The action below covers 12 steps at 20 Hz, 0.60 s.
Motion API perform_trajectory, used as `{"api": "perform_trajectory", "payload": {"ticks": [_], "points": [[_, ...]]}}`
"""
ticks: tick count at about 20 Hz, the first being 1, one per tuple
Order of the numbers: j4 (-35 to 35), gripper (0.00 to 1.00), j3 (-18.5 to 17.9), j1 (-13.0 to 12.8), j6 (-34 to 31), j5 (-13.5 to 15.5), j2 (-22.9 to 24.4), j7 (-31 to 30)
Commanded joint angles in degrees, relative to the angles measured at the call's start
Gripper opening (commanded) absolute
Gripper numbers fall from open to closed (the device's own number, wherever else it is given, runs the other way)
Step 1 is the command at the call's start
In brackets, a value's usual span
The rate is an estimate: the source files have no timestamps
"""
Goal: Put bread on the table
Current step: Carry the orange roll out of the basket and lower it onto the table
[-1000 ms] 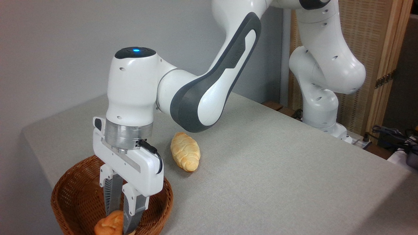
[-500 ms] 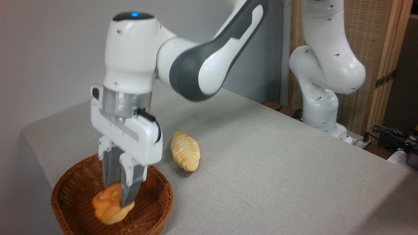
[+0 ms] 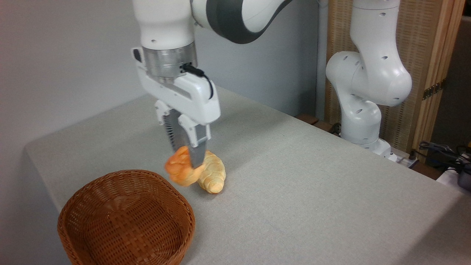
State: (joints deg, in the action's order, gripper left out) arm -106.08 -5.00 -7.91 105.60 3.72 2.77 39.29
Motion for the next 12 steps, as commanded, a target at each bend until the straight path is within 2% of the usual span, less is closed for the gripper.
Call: {"api": "perform_trajectory", "payload": {"ticks": [1, 2, 5, 6, 9, 12], "points": [[-6.06, 0.77, 0.51, -0.61, -2.49, 0.15, 3.47, 1.23], [-6.41, 0.89, 0.77, -2.1, -3.37, 0.15, 3.38, 1.32], [-7.38, 0.89, 0.86, -6.06, -3.38, 0.15, 2.51, 1.32], [-7.47, 0.94, 0.86, -7.03, -3.38, 0.15, 1.98, 1.23], [-7.47, 1.0, 0.95, -7.91, -3.73, 0.15, 0.75, 1.14], [-7.3, 1.0, 1.04, -7.92, -3.38, 0.15, -0.39, 1.14]]}}
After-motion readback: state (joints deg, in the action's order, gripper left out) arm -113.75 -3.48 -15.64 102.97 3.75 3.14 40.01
